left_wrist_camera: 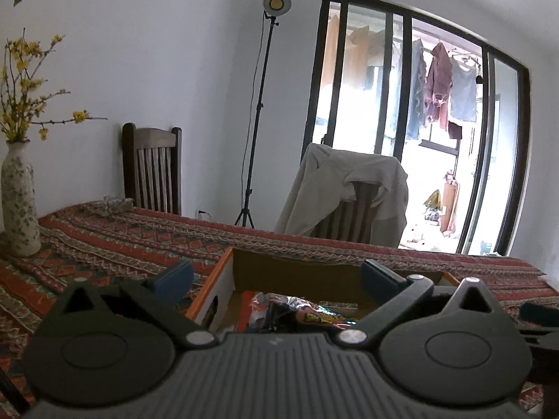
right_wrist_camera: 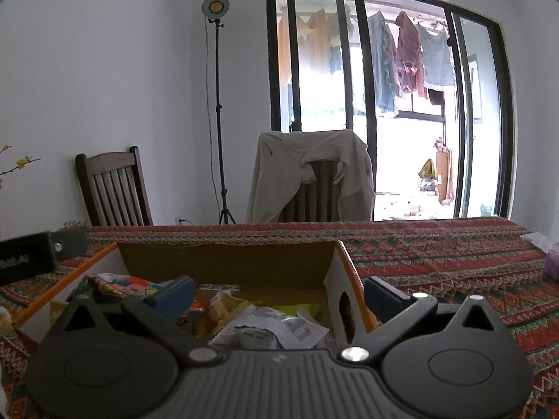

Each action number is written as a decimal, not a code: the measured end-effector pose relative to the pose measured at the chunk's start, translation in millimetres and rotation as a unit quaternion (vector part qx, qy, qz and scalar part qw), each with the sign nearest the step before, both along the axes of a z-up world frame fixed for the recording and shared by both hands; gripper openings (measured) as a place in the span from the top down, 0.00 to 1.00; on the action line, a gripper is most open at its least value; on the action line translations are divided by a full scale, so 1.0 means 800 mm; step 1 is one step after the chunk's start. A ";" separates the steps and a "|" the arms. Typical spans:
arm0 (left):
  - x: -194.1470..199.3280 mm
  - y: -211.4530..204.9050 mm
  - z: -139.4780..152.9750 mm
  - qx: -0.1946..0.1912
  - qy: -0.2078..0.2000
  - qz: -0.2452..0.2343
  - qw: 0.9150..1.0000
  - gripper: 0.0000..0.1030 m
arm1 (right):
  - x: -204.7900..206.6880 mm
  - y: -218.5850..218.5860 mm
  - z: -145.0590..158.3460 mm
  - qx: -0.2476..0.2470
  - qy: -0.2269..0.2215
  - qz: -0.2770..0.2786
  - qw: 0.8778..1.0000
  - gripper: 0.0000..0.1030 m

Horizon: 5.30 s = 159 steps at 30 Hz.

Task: Organize snacks
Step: 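Carry both packets into the box and open both grippers, then move both open grippers from the box back to the snack pile, then grasp the pink pastry with the right gripper while the left gripper grasps a white sachet, then carry both packets into the box and open both grippers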

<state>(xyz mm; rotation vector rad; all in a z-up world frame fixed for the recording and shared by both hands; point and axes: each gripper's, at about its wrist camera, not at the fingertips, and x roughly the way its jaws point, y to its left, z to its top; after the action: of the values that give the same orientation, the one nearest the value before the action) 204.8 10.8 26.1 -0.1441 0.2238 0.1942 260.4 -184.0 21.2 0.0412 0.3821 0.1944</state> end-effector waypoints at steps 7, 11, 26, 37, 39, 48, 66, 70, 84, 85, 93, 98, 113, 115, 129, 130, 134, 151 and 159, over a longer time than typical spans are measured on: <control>-0.026 -0.002 0.028 -0.005 0.000 -0.010 1.000 0.00 | -0.018 -0.006 0.022 0.004 -0.013 -0.001 1.000 0.00; -0.043 0.000 0.033 0.002 0.004 -0.016 1.000 0.00 | -0.032 -0.012 0.033 0.002 -0.023 -0.001 1.000 0.00; -0.098 0.033 -0.007 0.016 0.057 -0.012 0.998 0.00 | -0.089 -0.026 0.006 -0.024 0.012 0.008 1.000 0.00; -0.132 0.058 -0.052 0.024 0.099 -0.007 0.995 0.00 | -0.120 -0.029 -0.027 -0.035 0.055 0.024 0.998 0.00; -0.135 0.062 -0.060 0.022 0.105 -0.008 0.994 0.00 | -0.122 -0.027 -0.029 -0.038 0.060 0.026 0.997 0.00; -0.138 0.063 -0.079 0.021 0.115 -0.014 0.993 0.00 | -0.130 -0.018 -0.033 -0.041 0.071 0.031 0.996 0.00; -0.146 0.069 -0.078 0.004 0.095 -0.023 0.995 0.00 | -0.122 0.011 -0.034 -0.060 0.088 0.062 0.992 0.00; -0.146 0.070 -0.078 0.000 0.095 -0.024 0.995 0.00 | -0.108 0.020 -0.035 -0.058 0.105 0.065 0.991 0.00; -0.144 0.073 -0.079 -0.008 0.099 -0.024 0.995 0.00 | -0.060 0.055 -0.078 -0.071 0.181 0.073 0.978 0.00; -0.145 0.073 -0.079 -0.009 0.099 -0.024 0.995 0.00 | -0.061 0.055 -0.079 -0.070 0.178 0.072 0.979 0.00; -0.143 0.074 -0.080 -0.008 0.104 -0.021 0.994 0.00 | -0.057 0.054 -0.078 -0.070 0.176 0.079 0.979 0.00; -0.142 0.076 -0.080 -0.013 0.108 -0.021 0.994 0.00 | -0.058 0.052 -0.077 -0.062 0.164 0.083 0.981 0.12; -0.140 0.077 -0.082 -0.014 0.115 -0.015 0.993 0.00 | -0.110 -0.006 -0.048 -0.055 0.074 0.054 0.994 0.34; -0.140 0.076 -0.082 -0.012 0.117 -0.014 0.993 0.00 | -0.112 -0.019 -0.048 -0.051 0.067 0.041 0.996 0.34; -0.119 0.040 -0.074 0.012 0.152 -0.047 0.987 0.00 | -0.107 -0.058 -0.060 0.025 0.083 0.022 0.996 0.33; -0.116 0.036 -0.074 0.010 0.158 -0.056 0.986 0.00 | -0.107 -0.058 -0.060 0.026 0.083 0.021 0.996 0.33; -0.101 0.019 -0.078 0.013 0.183 -0.085 0.979 0.00 | -0.107 -0.058 -0.060 0.031 0.083 0.020 0.996 0.33; -0.048 -0.014 -0.103 0.027 0.235 -0.086 0.968 0.33 | -0.104 -0.058 -0.061 0.038 0.087 0.026 0.995 0.33; -0.064 -0.010 -0.096 -0.008 0.207 -0.104 0.973 0.56 | -0.108 -0.055 -0.061 0.033 0.080 0.029 0.996 0.33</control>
<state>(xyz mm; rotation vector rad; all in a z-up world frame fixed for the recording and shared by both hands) 153.6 2.5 -50.6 -0.0933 0.6530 0.0119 174.1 -228.4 -27.4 0.1118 0.5374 0.2631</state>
